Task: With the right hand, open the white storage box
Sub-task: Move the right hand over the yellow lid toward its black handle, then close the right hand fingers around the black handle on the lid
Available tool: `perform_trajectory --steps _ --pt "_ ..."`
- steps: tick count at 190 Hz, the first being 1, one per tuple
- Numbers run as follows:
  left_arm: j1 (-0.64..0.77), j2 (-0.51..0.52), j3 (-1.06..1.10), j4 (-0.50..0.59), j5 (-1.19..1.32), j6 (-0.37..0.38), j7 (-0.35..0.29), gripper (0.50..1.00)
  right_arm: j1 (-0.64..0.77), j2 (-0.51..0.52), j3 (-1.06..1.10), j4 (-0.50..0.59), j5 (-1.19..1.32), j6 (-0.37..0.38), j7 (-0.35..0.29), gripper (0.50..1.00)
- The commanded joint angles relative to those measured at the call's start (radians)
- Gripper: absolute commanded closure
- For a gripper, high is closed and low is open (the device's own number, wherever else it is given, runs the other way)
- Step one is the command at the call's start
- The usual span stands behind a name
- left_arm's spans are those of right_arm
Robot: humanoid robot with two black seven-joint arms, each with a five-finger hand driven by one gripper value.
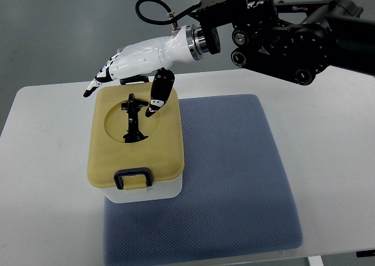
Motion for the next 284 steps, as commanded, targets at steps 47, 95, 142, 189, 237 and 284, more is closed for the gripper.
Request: perform_trajectory --steps 47,95,142,189,237,284 --pt "0.0 0.0 0.0 0.0 0.0 0.0 0.0 0.5 0.0 0.038 -0.014 -0.004 -0.142 -0.015 0.0 0.636" --pt "0.0 0.0 0.0 0.0 0.0 0.0 0.0 0.5 -0.003 0.06 -0.012 -0.004 -0.157 -0.016 0.0 0.703" --pt "0.0 0.0 0.0 0.0 0.0 0.0 0.0 0.5 -0.011 0.061 -0.012 -0.028 -0.165 -0.041 0.0 0.816" --pt "0.0 0.0 0.0 0.0 0.0 0.0 0.0 0.5 -0.019 0.064 -0.011 -0.028 -0.165 -0.04 0.0 0.846" --pt "0.0 0.0 0.0 0.0 0.0 0.0 0.0 0.5 -0.023 0.07 -0.011 -0.027 -0.164 -0.038 0.0 0.895" --pt "0.0 0.0 0.0 0.0 0.0 0.0 0.0 0.5 -0.025 0.07 -0.009 -0.027 -0.164 -0.038 0.0 1.0"
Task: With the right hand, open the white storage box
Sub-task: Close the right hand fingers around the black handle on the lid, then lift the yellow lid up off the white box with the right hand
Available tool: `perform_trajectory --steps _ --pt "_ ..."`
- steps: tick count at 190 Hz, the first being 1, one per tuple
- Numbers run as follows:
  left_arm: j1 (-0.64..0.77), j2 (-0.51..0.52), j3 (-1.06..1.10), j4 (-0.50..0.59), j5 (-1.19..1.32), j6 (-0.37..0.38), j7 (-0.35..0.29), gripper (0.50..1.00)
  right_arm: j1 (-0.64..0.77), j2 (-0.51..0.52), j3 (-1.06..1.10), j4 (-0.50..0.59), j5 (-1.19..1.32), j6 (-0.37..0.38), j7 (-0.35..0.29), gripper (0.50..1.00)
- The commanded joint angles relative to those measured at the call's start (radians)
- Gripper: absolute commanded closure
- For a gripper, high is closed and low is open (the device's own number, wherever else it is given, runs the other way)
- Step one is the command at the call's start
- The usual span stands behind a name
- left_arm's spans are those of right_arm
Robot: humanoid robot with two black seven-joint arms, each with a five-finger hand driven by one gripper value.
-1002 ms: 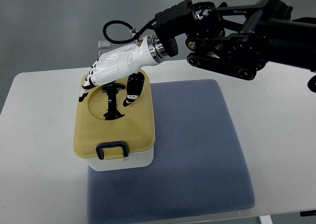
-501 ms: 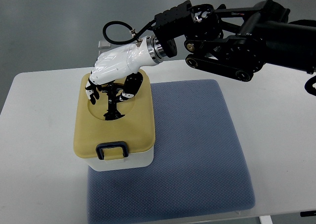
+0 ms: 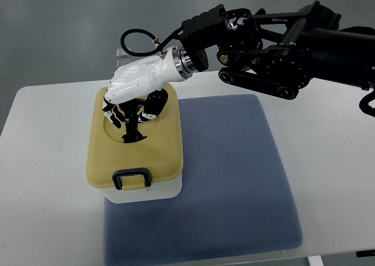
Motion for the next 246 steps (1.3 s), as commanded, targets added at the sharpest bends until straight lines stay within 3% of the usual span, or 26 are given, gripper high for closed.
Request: perform_trajectory --steps 1,158,202,246 --pt "0.0 0.0 0.0 0.0 0.0 0.0 0.0 0.5 -0.003 0.0 -0.001 0.0 -0.001 0.0 0.0 1.0" --pt "0.0 0.0 0.0 0.0 0.0 0.0 0.0 0.5 0.019 -0.018 0.075 -0.002 0.02 -0.023 0.0 1.0" --pt "0.0 0.0 0.0 0.0 0.0 0.0 0.0 0.5 0.012 -0.069 0.092 -0.002 0.034 -0.024 0.0 1.0" --pt "0.0 0.0 0.0 0.0 0.0 0.0 0.0 0.5 -0.006 -0.193 0.094 -0.002 0.071 -0.04 0.0 1.0"
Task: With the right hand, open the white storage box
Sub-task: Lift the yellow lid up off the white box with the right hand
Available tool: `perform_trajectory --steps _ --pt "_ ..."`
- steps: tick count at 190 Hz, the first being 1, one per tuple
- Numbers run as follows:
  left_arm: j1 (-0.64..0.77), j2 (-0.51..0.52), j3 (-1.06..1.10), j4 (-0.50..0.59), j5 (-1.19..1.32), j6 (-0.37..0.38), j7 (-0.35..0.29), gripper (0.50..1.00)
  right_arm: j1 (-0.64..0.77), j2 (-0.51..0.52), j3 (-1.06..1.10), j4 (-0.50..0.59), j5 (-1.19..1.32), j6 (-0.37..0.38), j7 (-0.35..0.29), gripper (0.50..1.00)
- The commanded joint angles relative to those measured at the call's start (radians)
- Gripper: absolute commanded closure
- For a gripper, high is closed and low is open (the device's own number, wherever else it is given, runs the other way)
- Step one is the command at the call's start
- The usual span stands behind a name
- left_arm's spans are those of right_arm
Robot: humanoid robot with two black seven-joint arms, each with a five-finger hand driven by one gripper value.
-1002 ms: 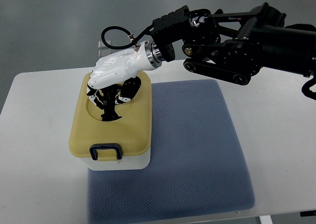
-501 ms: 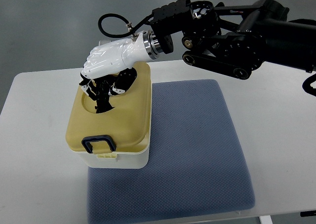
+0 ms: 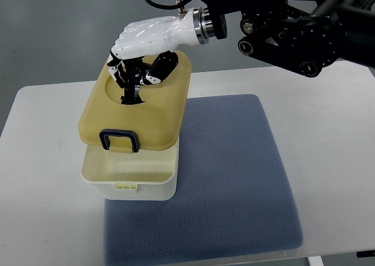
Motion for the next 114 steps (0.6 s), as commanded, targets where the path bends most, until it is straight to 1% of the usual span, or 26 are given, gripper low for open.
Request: perform_trajectory --steps 1,28,67,101,111,114 --pt "0.0 0.0 0.0 0.0 0.0 0.0 0.0 0.5 -0.018 -0.06 0.001 0.0 0.008 -0.014 0.0 1.0" --pt "0.0 0.0 0.0 0.0 0.0 0.0 0.0 0.5 -0.083 -0.154 0.024 -0.001 0.021 -0.047 0.0 1.0" --pt "0.0 0.0 0.0 0.0 0.0 0.0 0.0 0.5 -0.222 -0.286 0.133 -0.021 0.023 -0.049 0.0 1.0" --pt "0.0 0.0 0.0 0.0 0.0 0.0 0.0 0.5 -0.354 -0.344 0.214 -0.028 0.021 -0.051 0.0 1.0" --pt "0.0 0.0 0.0 0.0 0.0 0.0 0.0 0.5 -0.383 -0.353 0.217 -0.028 0.021 -0.07 0.0 1.0" --pt "0.0 0.0 0.0 0.0 0.0 0.0 0.0 0.5 -0.393 -0.353 0.217 -0.028 0.021 -0.087 0.0 1.0"
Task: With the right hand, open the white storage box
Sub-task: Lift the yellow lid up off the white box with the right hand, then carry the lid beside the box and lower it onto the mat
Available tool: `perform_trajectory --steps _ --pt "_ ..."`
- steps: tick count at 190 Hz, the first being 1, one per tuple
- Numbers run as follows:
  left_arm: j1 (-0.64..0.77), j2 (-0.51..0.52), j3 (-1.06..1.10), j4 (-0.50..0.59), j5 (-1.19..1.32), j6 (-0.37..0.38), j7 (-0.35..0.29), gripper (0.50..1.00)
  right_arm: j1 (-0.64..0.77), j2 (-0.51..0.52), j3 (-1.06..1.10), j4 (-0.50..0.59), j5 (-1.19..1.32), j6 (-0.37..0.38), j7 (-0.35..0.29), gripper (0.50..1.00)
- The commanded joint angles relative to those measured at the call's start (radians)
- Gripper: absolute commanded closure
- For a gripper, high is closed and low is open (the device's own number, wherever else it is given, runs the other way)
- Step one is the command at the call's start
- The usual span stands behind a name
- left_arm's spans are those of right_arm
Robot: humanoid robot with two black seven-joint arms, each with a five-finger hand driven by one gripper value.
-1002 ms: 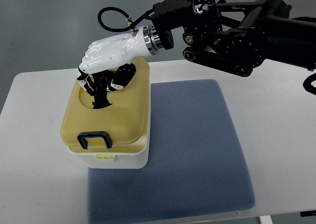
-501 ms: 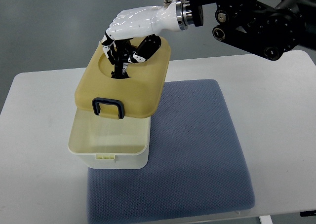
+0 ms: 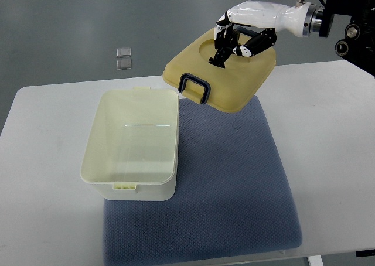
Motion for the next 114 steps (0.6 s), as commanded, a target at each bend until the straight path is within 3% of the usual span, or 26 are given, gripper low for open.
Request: perform_trajectory --steps 1,28,114 --pt "0.0 0.0 0.0 0.0 0.0 0.0 0.0 0.5 -0.06 -0.018 0.014 0.0 -0.001 -0.035 0.0 1.0" --pt "0.0 0.0 0.0 0.0 0.0 0.0 0.0 0.5 -0.135 -0.018 0.0 0.0 -0.002 -0.11 0.0 1.0" --pt "0.0 0.0 0.0 0.0 0.0 0.0 0.0 0.5 -0.234 -0.004 -0.004 0.001 -0.005 -0.113 0.0 1.0"
